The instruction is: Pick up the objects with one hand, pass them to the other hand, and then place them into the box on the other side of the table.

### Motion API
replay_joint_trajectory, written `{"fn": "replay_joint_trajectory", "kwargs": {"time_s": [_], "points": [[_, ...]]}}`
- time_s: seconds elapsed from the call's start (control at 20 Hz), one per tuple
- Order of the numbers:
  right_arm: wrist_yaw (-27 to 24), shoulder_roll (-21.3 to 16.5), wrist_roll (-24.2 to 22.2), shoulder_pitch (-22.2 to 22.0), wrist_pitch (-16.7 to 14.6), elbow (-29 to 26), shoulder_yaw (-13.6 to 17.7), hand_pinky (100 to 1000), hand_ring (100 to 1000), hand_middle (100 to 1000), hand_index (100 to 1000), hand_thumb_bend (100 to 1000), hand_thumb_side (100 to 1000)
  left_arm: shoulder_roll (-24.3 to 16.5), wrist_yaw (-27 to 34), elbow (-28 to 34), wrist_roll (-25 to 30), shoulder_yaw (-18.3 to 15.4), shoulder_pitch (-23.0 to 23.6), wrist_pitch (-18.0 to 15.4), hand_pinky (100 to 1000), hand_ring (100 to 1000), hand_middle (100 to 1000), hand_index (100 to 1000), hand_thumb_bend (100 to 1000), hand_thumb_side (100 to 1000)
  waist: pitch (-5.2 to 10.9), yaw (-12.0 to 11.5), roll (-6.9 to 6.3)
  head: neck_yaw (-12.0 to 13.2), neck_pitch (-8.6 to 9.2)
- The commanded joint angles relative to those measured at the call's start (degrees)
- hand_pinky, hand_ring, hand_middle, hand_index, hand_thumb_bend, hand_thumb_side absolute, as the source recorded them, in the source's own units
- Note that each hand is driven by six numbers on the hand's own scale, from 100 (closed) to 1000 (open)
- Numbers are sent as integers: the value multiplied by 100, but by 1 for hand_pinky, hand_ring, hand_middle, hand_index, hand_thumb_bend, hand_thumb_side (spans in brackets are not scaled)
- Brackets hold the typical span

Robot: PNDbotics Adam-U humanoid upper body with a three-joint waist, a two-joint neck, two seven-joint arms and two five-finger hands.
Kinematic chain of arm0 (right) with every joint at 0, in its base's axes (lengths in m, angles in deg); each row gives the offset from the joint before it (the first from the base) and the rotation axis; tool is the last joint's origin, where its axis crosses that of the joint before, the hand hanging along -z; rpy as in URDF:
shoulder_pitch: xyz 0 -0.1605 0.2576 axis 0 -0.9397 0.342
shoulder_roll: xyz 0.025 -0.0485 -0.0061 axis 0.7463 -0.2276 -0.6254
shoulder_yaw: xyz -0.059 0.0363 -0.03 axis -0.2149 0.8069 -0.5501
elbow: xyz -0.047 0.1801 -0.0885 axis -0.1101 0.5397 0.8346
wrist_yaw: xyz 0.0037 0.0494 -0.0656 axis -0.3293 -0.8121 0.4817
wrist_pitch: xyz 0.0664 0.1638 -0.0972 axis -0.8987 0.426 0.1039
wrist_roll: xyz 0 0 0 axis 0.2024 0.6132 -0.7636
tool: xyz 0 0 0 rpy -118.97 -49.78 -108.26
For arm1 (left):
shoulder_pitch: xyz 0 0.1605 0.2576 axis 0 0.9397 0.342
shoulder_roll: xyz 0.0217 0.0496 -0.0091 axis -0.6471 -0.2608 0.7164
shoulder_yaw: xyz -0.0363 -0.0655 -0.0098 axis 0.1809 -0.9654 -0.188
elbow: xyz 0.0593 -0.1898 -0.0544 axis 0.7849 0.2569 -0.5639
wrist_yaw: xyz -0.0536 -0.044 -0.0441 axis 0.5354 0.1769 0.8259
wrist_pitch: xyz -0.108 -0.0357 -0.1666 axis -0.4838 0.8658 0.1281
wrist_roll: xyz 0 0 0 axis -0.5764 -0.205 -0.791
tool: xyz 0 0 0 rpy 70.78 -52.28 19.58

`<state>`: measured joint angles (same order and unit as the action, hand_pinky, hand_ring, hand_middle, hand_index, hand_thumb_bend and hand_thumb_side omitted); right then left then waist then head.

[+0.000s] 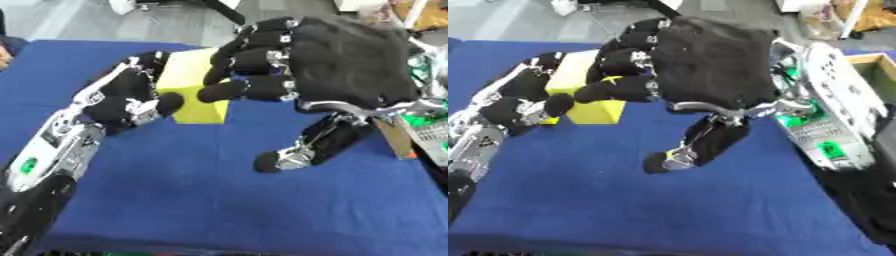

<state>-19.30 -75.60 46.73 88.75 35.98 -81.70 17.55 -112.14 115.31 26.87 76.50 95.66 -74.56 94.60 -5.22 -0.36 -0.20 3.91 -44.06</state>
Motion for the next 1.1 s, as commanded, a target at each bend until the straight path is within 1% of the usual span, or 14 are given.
{"fn": "replay_joint_trajectory", "kwargs": {"time_s": [0.05, 0.2, 0.25, 0.35, 0.5, 0.65, 0.85, 1.1], "points": [[130, -8, 36, 72, 43, -106, 90, 752, 834, 784, 916, 540, 428, -178, -44, 144, -38, -120, -109, -56, 903, 688, 554, 642, 443, 100, -16, -2, 13, -7, -6], [221, -9, 82, 70, 52, -106, 100, 753, 834, 785, 917, 542, 429, -185, -51, 128, -54, -123, -98, -53, 891, 676, 553, 642, 434, 100, -17, -1, 13, -2, -6], [250, -8, 100, 72, 53, -106, 102, 754, 835, 785, 915, 543, 430, -195, -26, 106, -42, -107, -93, -30, 869, 660, 556, 647, 435, 100, -17, 1, 12, 0, -6], [306, -3, 140, 74, 66, -106, 102, 752, 831, 784, 909, 541, 435, -221, 72, 43, 9, -55, -89, 47, 857, 657, 559, 651, 437, 100, -16, 6, 7, 6, -6], [425, 8, 187, 72, 121, -106, 92, 751, 832, 785, 911, 532, 435, -275, 281, -42, 119, 29, -109, 176, 866, 656, 559, 653, 443, 103, -17, 12, -1, 11, -6], [598, 26, 260, 72, 224, -106, 88, 750, 828, 783, 898, 521, 435, -351, 436, -80, 233, 76, -134, 260, 883, 662, 558, 651, 427, 112, -16, 21, -7, 9, -6], [800, 52, 323, 64, 348, -105, 54, 753, 826, 783, 906, 513, 436, -434, 456, -119, 324, 122, -161, 344, 877, 664, 558, 652, 412, 116, -15, 25, -14, 3, -6], [1019, 102, 289, 69, 485, -74, 17, 757, 829, 784, 911, 506, 436, -507, 363, -118, 448, 178, -197, 423, 878, 665, 557, 651, 404, 119, -2, 25, -23, -3, -6]]}}
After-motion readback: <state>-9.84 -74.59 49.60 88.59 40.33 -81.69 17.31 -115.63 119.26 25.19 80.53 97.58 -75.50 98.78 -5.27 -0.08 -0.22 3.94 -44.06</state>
